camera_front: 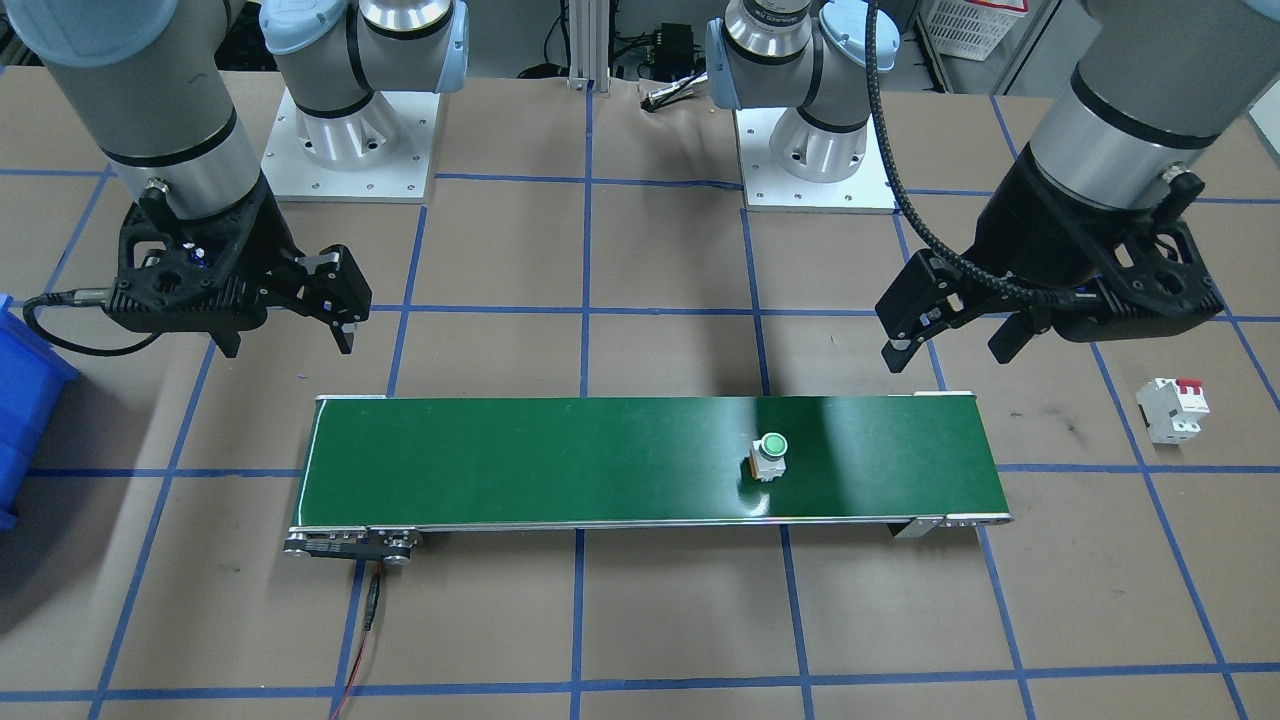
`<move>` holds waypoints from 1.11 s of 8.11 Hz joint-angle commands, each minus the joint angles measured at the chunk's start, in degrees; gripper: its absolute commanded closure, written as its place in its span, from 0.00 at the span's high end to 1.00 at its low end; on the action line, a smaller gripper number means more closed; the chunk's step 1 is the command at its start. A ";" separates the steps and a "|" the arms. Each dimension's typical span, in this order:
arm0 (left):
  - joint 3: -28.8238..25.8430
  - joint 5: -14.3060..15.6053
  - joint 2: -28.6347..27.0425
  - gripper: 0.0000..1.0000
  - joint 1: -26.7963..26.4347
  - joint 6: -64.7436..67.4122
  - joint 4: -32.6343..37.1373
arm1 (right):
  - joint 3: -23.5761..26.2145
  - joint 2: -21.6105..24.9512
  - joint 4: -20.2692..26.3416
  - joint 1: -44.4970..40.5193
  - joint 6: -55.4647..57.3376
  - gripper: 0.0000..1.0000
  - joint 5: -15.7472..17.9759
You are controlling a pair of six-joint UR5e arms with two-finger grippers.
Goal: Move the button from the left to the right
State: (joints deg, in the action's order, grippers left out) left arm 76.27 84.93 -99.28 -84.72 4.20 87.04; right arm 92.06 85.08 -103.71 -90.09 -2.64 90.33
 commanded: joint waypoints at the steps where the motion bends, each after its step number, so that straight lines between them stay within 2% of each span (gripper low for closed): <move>1: 0.45 0.93 1.19 1.00 -0.18 -0.41 -0.12 | 0.13 -3.42 -1.23 0.00 0.44 1.00 -0.77; 4: 1.25 2.60 1.81 1.00 -0.09 -0.42 0.24 | 0.57 -7.72 -5.78 0.00 2.55 1.00 -0.95; 6: 1.25 2.61 1.99 1.00 0.00 -0.42 -0.03 | 0.83 -8.70 -8.26 0.00 2.90 1.00 -1.64; 8: 1.33 3.83 2.43 1.00 0.00 -0.51 -0.03 | 2.85 -9.84 -8.87 0.00 8.66 1.00 -11.01; 9: 1.42 3.84 2.43 1.00 0.00 -0.42 0.06 | 3.29 -10.02 -9.83 -0.08 8.96 1.00 -11.32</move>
State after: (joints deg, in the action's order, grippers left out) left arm 77.54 88.15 -97.03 -84.73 3.72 87.02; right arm 94.25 75.77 -112.21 -90.09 3.61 82.77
